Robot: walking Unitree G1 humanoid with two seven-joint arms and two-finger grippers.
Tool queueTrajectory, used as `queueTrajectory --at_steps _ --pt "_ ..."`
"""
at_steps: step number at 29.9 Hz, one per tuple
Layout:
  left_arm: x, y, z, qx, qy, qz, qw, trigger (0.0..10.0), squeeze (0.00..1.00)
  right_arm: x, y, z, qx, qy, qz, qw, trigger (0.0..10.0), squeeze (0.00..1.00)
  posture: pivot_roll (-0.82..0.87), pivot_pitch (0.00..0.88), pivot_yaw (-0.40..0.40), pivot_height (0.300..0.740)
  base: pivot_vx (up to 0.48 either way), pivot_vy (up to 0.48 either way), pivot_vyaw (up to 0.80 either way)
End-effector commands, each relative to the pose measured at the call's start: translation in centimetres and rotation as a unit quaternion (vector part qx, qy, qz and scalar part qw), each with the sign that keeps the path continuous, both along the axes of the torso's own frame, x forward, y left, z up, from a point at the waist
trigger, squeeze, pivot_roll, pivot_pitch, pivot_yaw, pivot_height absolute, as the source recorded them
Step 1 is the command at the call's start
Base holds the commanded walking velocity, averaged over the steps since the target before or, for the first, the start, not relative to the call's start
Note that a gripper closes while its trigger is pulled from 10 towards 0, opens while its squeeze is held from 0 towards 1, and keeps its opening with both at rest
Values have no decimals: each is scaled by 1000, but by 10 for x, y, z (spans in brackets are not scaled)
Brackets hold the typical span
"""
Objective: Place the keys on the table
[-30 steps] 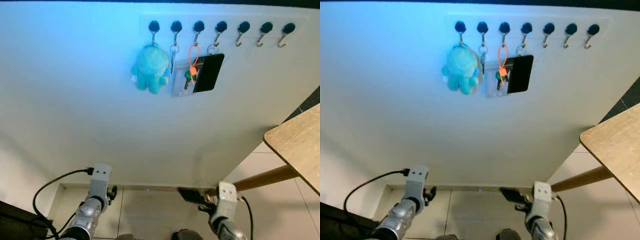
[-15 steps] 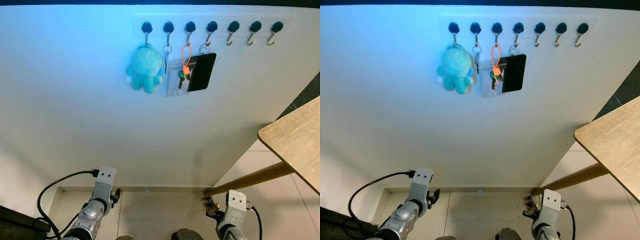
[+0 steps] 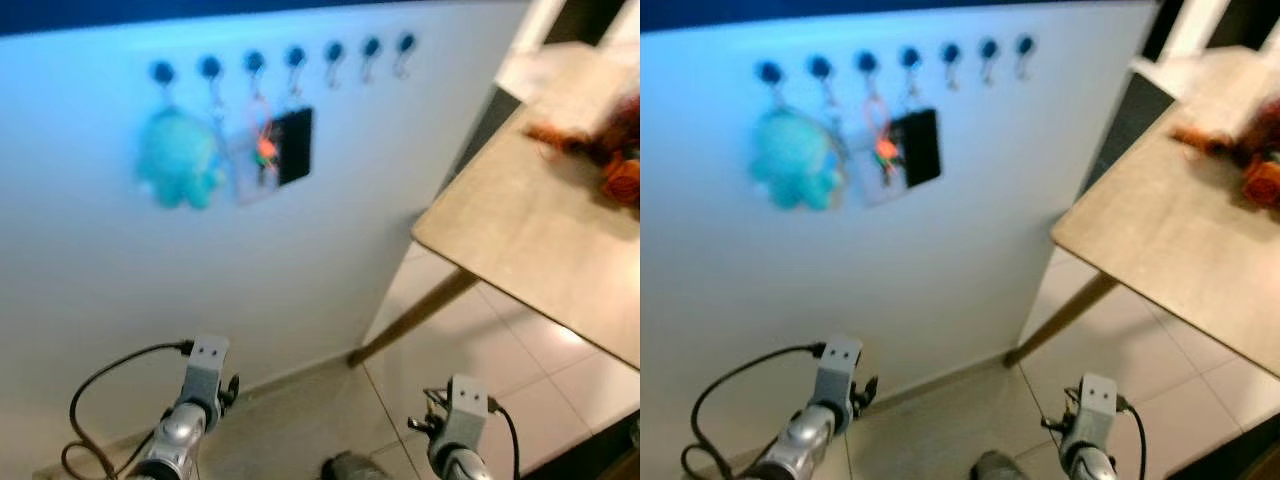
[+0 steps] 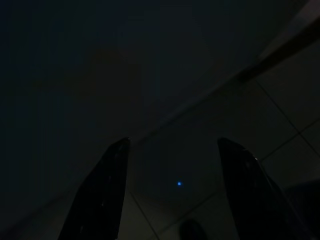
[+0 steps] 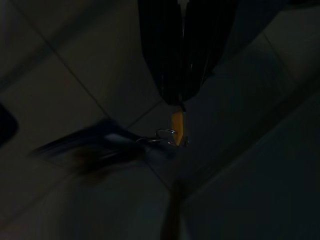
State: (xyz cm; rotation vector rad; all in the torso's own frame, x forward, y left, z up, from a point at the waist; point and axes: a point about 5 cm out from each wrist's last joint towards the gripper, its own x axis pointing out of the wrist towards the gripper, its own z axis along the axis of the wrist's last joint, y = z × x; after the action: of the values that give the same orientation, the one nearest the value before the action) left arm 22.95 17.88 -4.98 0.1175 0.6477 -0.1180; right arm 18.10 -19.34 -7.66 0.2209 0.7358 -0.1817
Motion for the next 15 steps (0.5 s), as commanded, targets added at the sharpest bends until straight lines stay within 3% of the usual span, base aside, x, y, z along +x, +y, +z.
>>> queueTrajectory --at_steps 1,15 --pt "-5 -3 -4 -1 11 -8 1000 10000 0 0 -2 0 -4 -3 0 1000 10000 0 20 83 4 740 0 0 -800" --pt "-2 -2 1 -28 -22 8 999 10000 0 4 2 2 -8 -9 37 999 10000 0 21 76 -6 740 0 0 -800"
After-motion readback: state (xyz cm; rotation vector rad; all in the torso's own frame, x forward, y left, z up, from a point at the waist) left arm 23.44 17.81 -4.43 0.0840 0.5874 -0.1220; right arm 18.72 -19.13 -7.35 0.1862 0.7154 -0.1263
